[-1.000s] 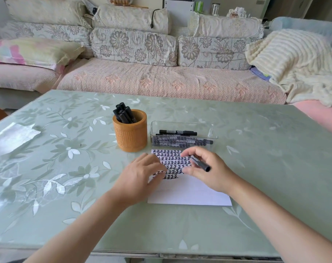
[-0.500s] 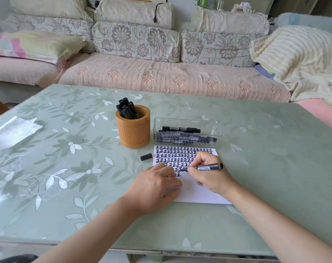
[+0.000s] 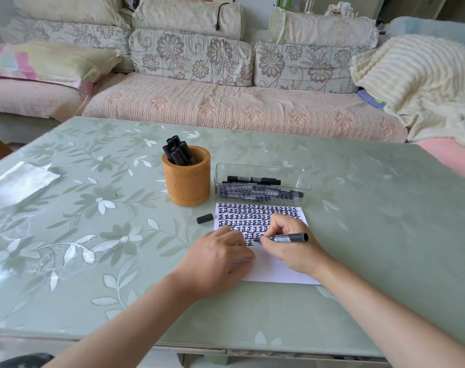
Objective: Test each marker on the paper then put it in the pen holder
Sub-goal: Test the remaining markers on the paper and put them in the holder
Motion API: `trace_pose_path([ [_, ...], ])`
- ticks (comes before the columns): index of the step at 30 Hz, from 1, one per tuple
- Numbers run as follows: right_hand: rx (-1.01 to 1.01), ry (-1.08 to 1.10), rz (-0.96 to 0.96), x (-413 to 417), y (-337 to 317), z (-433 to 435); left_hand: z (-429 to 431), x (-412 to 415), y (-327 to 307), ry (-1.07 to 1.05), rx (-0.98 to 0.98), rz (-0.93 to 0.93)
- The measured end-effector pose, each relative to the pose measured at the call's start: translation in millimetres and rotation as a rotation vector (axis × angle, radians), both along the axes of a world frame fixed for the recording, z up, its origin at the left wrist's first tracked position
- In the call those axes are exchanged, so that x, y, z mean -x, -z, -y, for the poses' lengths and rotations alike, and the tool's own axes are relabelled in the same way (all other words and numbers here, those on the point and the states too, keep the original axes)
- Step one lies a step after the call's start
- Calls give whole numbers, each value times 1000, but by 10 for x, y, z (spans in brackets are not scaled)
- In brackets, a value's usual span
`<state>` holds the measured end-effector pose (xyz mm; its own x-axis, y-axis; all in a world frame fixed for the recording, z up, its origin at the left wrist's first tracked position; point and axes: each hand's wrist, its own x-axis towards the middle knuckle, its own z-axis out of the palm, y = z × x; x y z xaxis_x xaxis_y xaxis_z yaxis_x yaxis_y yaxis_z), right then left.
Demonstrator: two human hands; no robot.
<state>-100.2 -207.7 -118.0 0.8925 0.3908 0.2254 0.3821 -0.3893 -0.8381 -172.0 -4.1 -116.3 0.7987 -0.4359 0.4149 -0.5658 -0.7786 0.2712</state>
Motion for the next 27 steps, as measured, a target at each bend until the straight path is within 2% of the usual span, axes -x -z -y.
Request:
trace_pose_path([
  [27, 9, -59, -24, 48, -51, 9, 1, -11, 5, 0, 17, -4],
])
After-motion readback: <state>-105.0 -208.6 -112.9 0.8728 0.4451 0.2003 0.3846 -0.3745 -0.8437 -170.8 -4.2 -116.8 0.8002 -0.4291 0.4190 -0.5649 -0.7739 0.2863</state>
